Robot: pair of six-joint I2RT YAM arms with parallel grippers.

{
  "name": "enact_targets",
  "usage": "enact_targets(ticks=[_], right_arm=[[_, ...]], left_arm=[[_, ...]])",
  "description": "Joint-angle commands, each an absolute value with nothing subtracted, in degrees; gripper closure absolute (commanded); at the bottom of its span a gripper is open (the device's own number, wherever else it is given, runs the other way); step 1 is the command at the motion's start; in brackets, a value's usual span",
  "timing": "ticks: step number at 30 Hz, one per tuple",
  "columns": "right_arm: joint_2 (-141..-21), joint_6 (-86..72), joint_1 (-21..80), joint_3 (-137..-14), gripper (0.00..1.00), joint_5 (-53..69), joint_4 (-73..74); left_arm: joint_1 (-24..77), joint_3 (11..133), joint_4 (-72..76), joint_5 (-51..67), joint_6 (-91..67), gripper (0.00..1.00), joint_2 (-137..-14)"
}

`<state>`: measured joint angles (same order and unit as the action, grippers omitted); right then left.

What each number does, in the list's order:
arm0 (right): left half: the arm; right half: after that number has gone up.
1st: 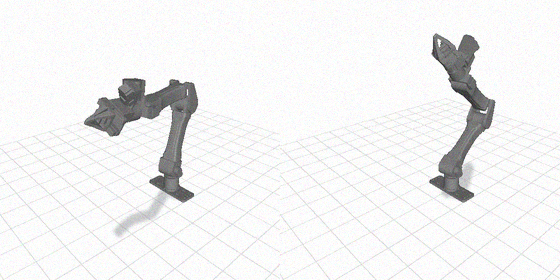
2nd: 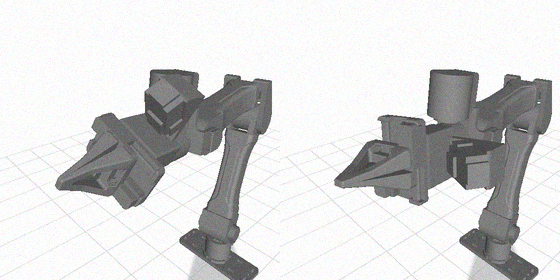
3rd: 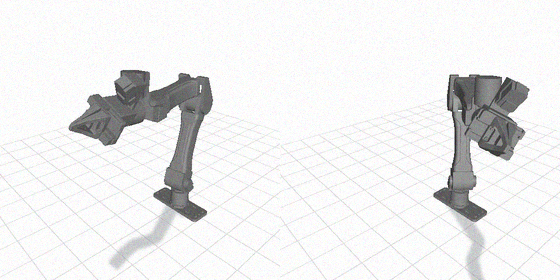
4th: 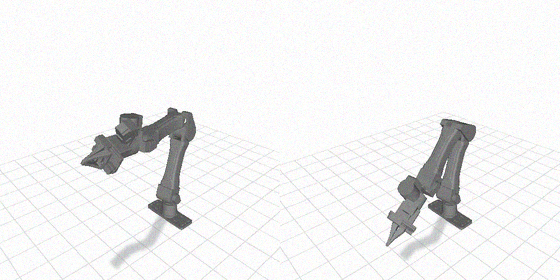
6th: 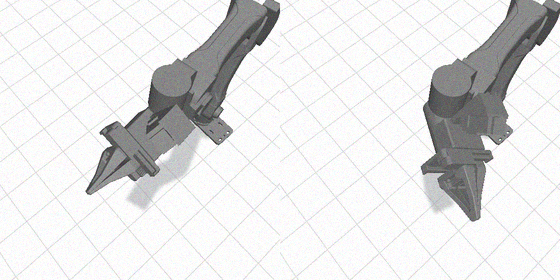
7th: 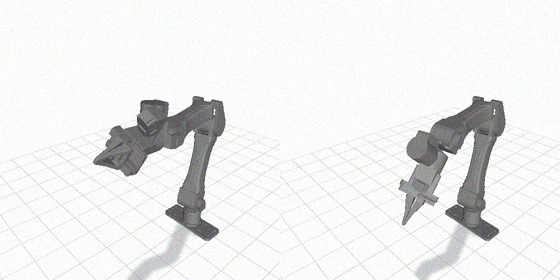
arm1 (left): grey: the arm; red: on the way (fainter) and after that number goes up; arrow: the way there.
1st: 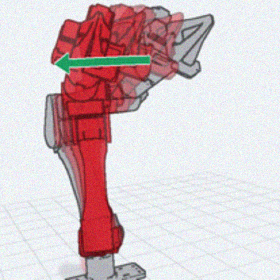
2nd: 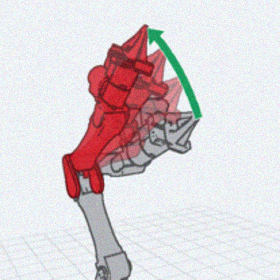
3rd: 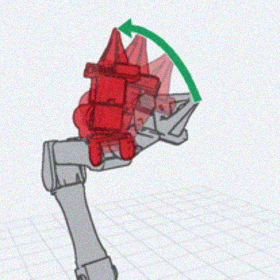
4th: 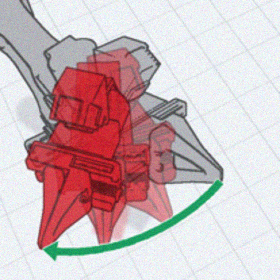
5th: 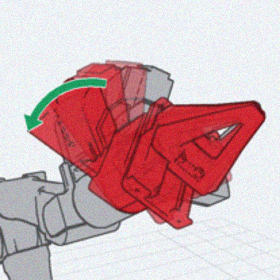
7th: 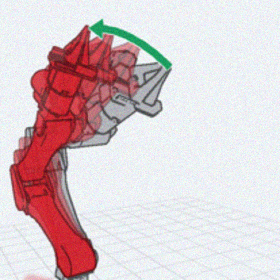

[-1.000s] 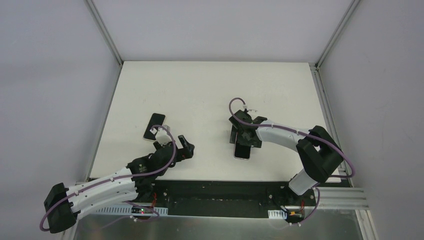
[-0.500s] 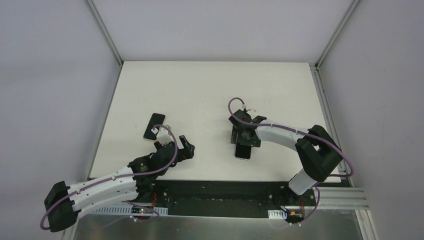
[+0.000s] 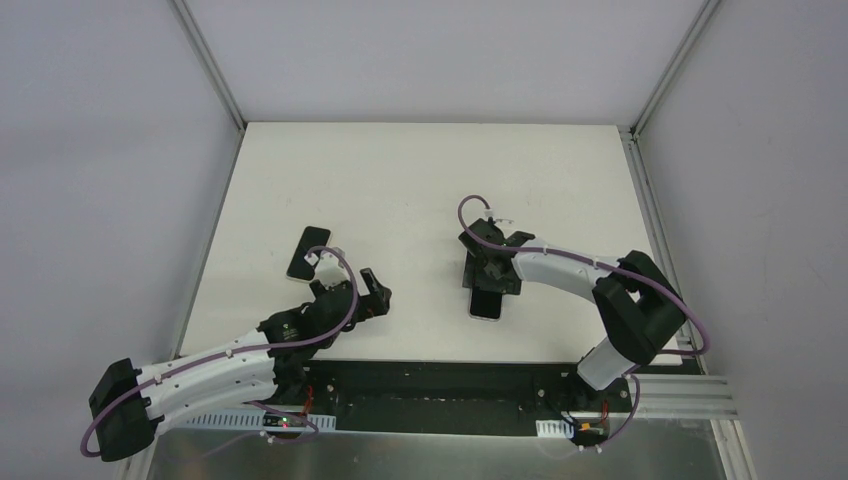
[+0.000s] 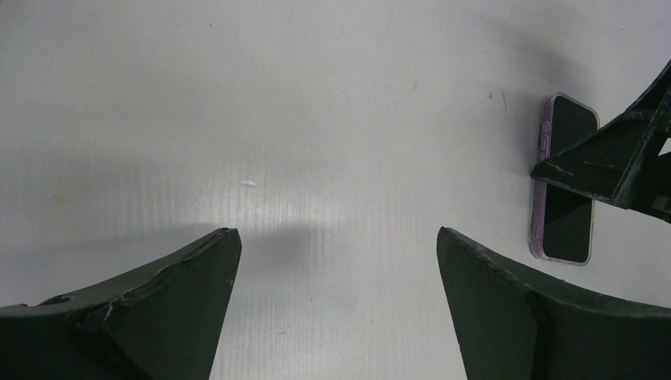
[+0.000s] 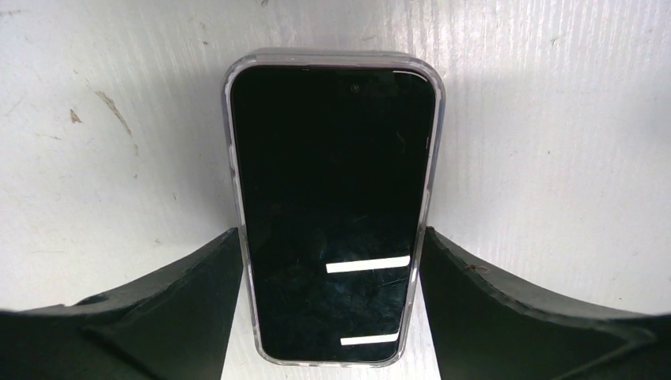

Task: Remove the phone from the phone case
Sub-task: Pick up the phone at the center of the board.

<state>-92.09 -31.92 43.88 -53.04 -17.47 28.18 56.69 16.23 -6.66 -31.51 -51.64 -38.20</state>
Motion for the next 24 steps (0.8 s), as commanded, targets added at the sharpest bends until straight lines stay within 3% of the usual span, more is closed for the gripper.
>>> enact_targets(ticks=[1,7,19,24], right_arm=[[-88.0,-31.8,43.9,-52.9,0.70,-16.0,30.5],[-82.4,-30.4,44.5,-53.9,1.00,-16.3,33.6],[-59.7,-17.8,51.3,-46.7,1.00,-7.4,31.8],[-52.4,-14.1,58.4,-46.2,1.00,-7.4,34.5]], left_arm=[[57.2,18.6,-6.4,-31.3,-50.8,0.02,-38.9],[57.2,18.7,-6.4,-32.3,-50.4,0.02,-39.1],[57.2,26.1,-5.9,-27.8,-40.3,0.01,-40.7],[56.9,29.4,4.5,-12.8,-36.3,0.01,-43.2]])
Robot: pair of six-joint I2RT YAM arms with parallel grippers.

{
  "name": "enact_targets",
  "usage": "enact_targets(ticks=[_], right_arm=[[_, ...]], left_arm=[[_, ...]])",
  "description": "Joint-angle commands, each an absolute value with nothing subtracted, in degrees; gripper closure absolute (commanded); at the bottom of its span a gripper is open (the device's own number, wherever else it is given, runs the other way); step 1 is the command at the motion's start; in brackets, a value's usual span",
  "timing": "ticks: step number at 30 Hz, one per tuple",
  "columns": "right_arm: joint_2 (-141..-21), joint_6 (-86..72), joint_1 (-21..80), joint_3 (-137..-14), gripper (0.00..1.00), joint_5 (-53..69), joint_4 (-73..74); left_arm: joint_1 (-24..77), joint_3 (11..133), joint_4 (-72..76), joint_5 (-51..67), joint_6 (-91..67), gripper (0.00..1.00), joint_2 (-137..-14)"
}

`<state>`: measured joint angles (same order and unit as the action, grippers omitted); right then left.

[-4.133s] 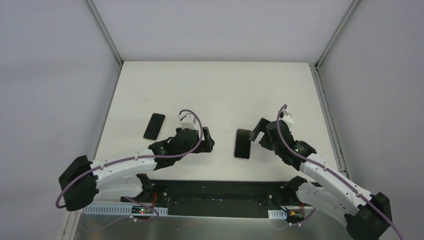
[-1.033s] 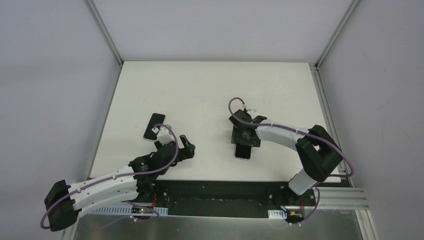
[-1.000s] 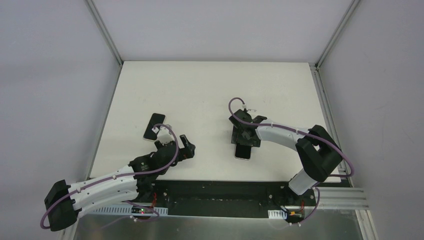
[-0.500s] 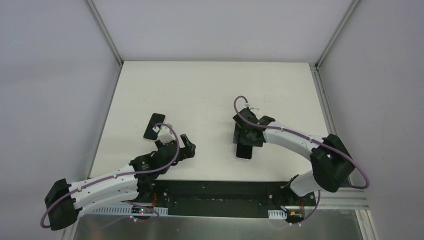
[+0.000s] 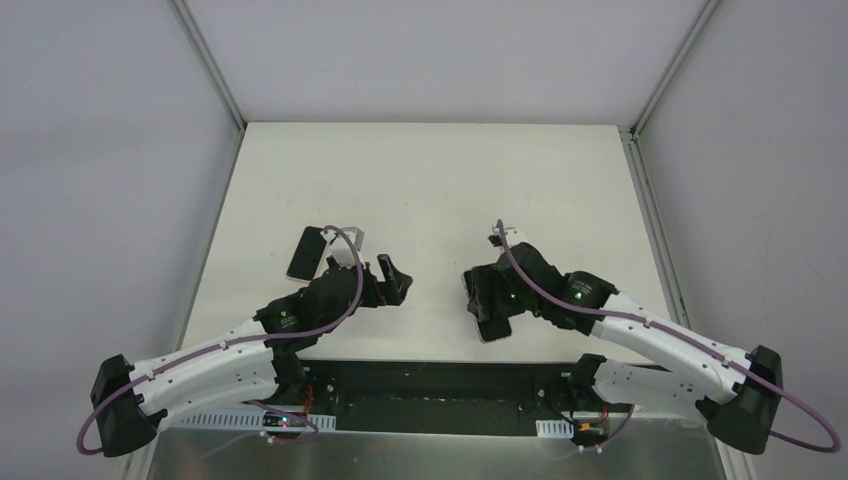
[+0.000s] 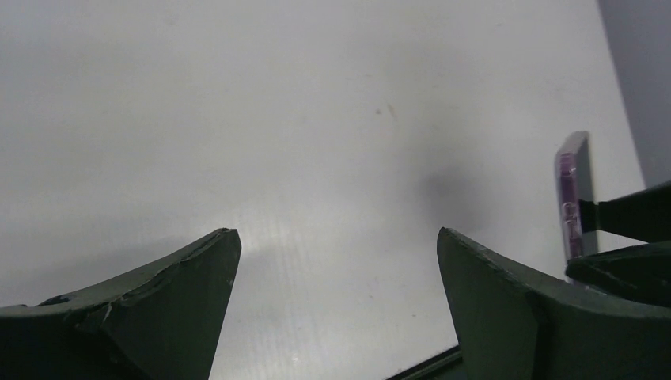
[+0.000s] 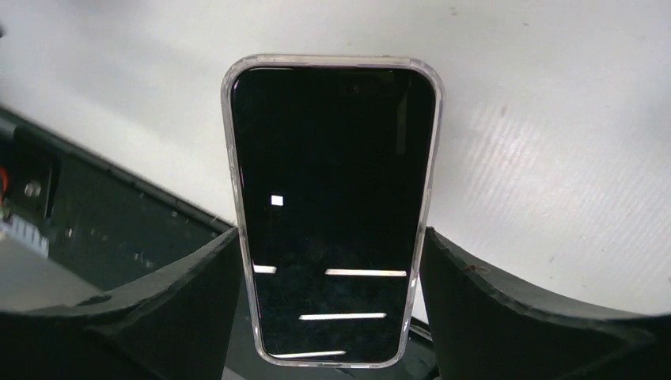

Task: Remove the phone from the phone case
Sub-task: Pick up the phone at the center of the board.

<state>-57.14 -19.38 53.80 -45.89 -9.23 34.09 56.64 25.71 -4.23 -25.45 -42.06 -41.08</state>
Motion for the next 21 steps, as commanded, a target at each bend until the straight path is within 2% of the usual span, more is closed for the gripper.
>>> enact_targets(ticks=[1,7,14,21], right_arm=[[-51.6,-13.6,60.1,-46.4,1.00,-7.5,34.9],[-50.1,-10.7,68.2,-46.5,1.00,-12.2,35.5],[-50.2,-10.8,72.1,-46.1,1.00,-15.4,33.1],[-51.0,-10.4,73.4,-46.0,1.00,-16.2,31.5]], left_arm=[[56.9,30.4,6.1,-9.2,-36.2,0.01,-44.6],[57.0,35.6,10.7,7.7,-37.5,0.01,-53.4],[57.0,34.2,14.8,10.2,-39.7,0.02,-55.3],[57.1,34.5,16.5,12.6,-42.8,0.11,-59.6]])
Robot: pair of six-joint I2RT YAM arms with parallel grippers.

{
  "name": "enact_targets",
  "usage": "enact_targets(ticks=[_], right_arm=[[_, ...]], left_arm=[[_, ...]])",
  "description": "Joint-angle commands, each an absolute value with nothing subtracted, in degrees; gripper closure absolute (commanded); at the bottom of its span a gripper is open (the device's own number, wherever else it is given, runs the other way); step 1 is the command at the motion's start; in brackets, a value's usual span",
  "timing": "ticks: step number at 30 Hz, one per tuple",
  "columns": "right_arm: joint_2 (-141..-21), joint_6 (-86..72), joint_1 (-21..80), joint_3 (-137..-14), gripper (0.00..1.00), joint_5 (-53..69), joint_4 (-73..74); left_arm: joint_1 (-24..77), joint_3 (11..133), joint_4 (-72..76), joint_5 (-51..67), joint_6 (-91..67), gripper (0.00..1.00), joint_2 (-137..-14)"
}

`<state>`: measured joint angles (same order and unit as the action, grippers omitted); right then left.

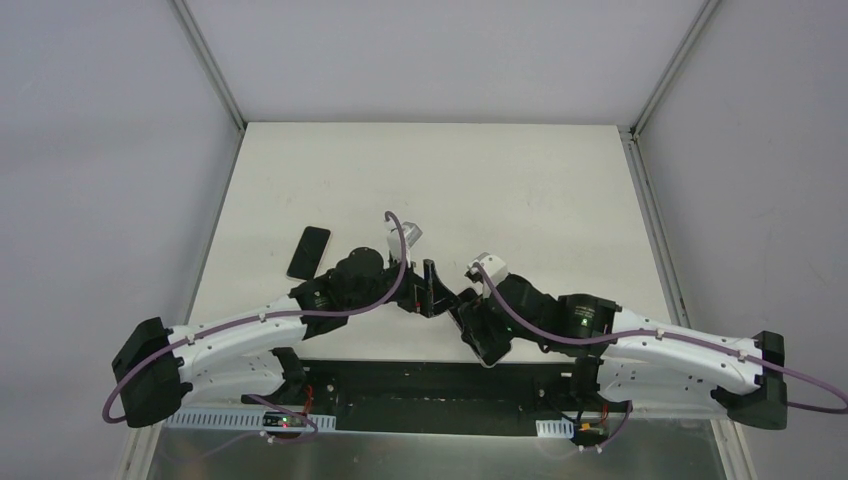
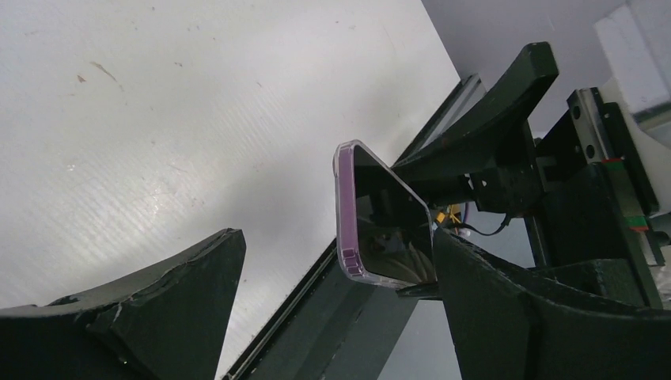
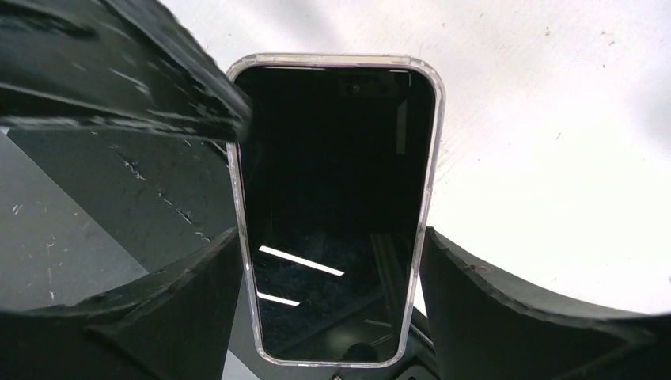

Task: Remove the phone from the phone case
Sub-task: Pick up the phone at the center of the board.

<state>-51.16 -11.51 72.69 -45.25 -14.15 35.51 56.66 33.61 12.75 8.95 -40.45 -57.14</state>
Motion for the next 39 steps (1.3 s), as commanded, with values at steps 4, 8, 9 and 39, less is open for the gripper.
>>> enact_targets(ticks=[4,8,9,39], right_arm=[[-51.0,-10.0,73.9,-46.2,1.00,-17.0,31.5],[-50.3,-9.8,74.0,-46.1,1.00,-17.1,31.0],[-50.3,-9.7,74.0,-46.1,1.00,-17.2,31.0],[-46.2,-12.2,74.4,-41.5,1.00,-20.0,24.6]], left_arm=[[57.2,35.2,17.4,14.3,-43.2,0.15,-61.8],[57.2,35.7,17.6,14.5,-43.8,0.20,-63.3],[57.1,35.9,17.6,14.5,-43.9,0.21,-63.6],[57.1,34.8,32.9,19.6,-52.6,0.51,-72.2]])
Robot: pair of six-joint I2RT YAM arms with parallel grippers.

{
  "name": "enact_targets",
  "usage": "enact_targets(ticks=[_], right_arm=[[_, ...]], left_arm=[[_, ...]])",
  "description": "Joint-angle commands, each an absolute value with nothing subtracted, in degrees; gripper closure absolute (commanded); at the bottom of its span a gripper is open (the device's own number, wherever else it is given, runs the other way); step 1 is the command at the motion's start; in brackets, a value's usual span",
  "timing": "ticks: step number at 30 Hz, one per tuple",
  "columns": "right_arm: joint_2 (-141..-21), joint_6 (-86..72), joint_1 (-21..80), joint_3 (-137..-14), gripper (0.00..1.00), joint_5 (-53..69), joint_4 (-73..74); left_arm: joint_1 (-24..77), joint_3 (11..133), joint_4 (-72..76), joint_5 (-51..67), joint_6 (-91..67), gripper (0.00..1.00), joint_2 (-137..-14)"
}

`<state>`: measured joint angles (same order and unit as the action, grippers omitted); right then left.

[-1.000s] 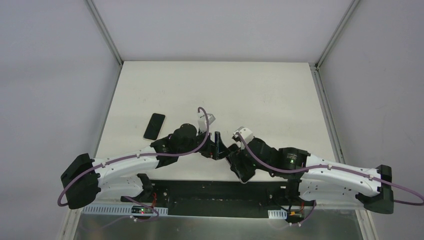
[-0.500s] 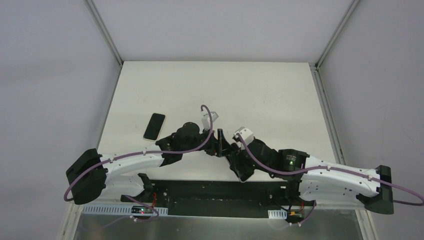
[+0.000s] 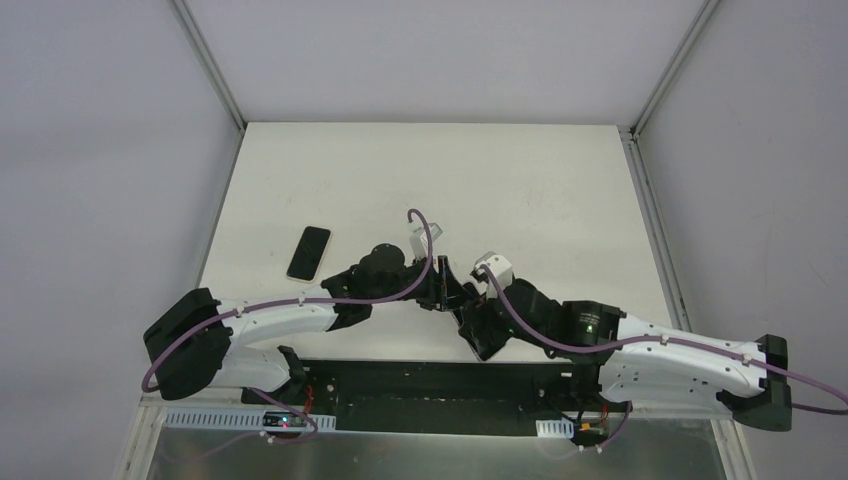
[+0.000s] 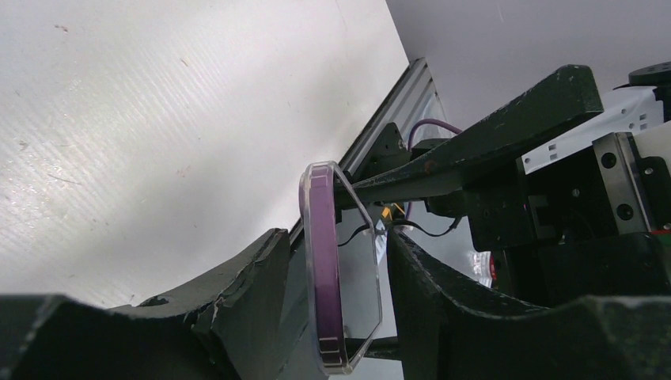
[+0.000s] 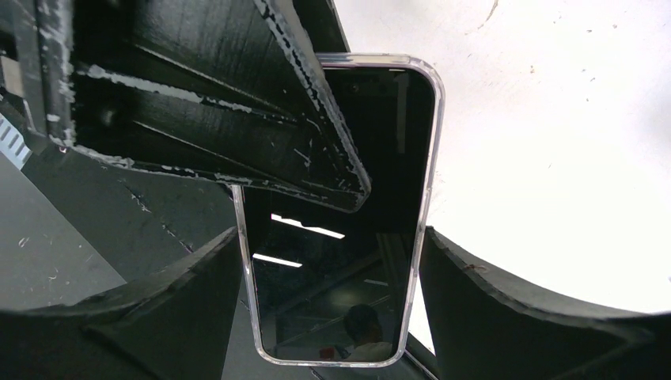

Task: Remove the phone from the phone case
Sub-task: Pick up the phone at the center of the board, then remove the phone case from the phone.

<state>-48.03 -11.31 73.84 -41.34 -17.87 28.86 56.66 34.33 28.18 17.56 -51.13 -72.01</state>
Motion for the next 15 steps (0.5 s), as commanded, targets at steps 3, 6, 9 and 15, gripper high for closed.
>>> enact_targets(ticks=[3,6,9,15], right_arm=[[-45.8,-12.3,74.4,-41.1,1.00,-20.3,24.3],[-45.7,-12.4,74.5,-41.1,1.00,-20.5,24.3],[-45.8,-12.5,74.5,-41.0,1.00,-20.7,24.3],[-45.4,-12.8,74.6,-40.9,1.00,-21.3,23.9]], left_arm=[[57.2,34.4,33.7,19.6,-52.8,0.52,-72.2],[57.2,33.9,34.3,19.4,-53.0,0.57,-72.0],[57.2,33.7,34.8,19.6,-53.6,0.67,-72.2],[57.3,33.5,35.9,20.2,-54.7,0.69,-73.1]])
